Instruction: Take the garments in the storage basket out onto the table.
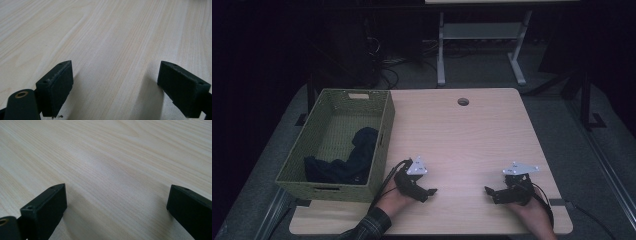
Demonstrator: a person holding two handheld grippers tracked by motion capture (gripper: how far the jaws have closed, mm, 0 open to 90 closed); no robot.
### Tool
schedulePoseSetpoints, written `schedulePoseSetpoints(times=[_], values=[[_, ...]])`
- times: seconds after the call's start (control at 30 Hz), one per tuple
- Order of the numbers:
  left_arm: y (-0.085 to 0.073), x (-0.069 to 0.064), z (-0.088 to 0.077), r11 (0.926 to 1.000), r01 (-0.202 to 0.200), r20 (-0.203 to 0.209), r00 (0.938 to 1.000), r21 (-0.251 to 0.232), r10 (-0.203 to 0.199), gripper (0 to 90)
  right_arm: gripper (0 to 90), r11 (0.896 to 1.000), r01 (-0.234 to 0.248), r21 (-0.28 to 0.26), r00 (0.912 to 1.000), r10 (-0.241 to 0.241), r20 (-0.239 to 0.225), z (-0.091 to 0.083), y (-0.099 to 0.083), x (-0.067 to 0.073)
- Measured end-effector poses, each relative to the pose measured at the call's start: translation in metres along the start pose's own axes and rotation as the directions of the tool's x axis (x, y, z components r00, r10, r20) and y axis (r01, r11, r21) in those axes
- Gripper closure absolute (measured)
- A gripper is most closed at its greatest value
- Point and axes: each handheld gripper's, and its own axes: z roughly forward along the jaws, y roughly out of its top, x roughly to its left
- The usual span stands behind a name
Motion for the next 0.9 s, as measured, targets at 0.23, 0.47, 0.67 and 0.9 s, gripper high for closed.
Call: schedulePoseSetpoints(times=[0.23,0.47,0.67,0.9], values=[[0.0006,0.0003,0.0003,0.9999,0.010,-0.008,0.9999,0.002,-0.010,12.7,2.5,1.000,0.001,0.000,1.0000,-0.001,0.001,0.0000,0.0000,0.0000],[0.0010,0.0034,-0.0010,0.9998,0.015,-0.017,0.9997,0.012,-0.015,13.1,2.5,1.000,0.000,0.000,1.0000,0.000,0.001,0.0000,0.0000,0.0001],[0.0011,0.0084,-0.0055,0.9990,0.043,-0.038,0.9984,0.012,-0.042,13.4,2.5,1.000,-0.004,0.002,1.0000,0.004,0.000,-0.0001,0.0000,0.0003],[0.0038,0.0092,-0.0085,0.9988,0.049,-0.033,0.9983,0.006,-0.048,13.7,2.5,1.000,-0.003,0.002,1.0000,0.003,0.000,-0.0001,0.0000,0.0003]])
